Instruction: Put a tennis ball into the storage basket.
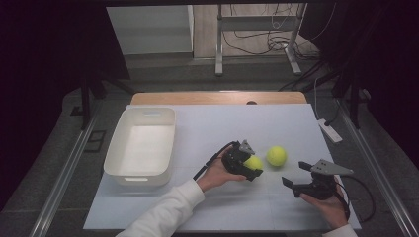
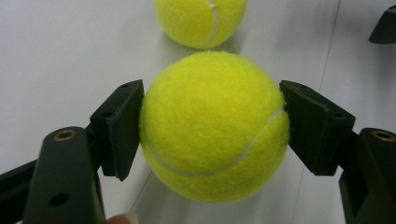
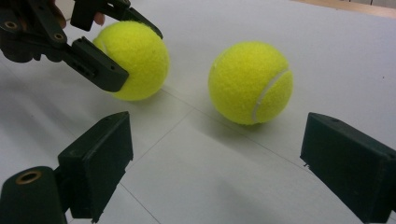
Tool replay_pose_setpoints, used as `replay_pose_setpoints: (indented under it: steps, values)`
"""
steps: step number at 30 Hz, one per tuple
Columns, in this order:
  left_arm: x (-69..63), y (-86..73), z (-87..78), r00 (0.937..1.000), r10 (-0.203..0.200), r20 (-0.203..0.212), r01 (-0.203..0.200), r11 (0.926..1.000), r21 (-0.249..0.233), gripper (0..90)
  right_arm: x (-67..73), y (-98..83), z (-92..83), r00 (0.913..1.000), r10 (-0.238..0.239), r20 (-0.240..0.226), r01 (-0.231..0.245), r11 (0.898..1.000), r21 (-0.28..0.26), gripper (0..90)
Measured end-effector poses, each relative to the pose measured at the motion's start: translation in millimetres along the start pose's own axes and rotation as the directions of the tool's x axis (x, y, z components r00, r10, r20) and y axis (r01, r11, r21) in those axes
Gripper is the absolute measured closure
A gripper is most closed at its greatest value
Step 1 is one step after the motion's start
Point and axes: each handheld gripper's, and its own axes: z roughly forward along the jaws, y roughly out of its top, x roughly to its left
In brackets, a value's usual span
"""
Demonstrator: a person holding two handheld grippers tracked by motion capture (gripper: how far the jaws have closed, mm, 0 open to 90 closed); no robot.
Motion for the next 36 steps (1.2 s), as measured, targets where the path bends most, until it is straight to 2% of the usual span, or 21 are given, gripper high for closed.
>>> replay_pose_setpoints:
  steps: [19,36]
  values:
    - [0.5,1.5,-15.5,0.9999,0.016,-0.006,-0.016,0.9990,-0.041,27.0,0.3,0.3,-0.1,1.0000,-0.003,0.003,0.003,1.000,0.000,9.2]
    - [3.4,2.7,-31.4,0.9998,0.004,-0.021,-0.005,0.9963,-0.086,26.9,0.1,0.3,0.1,1.0000,0.001,0.003,-0.001,1.000,-0.002,9.3]
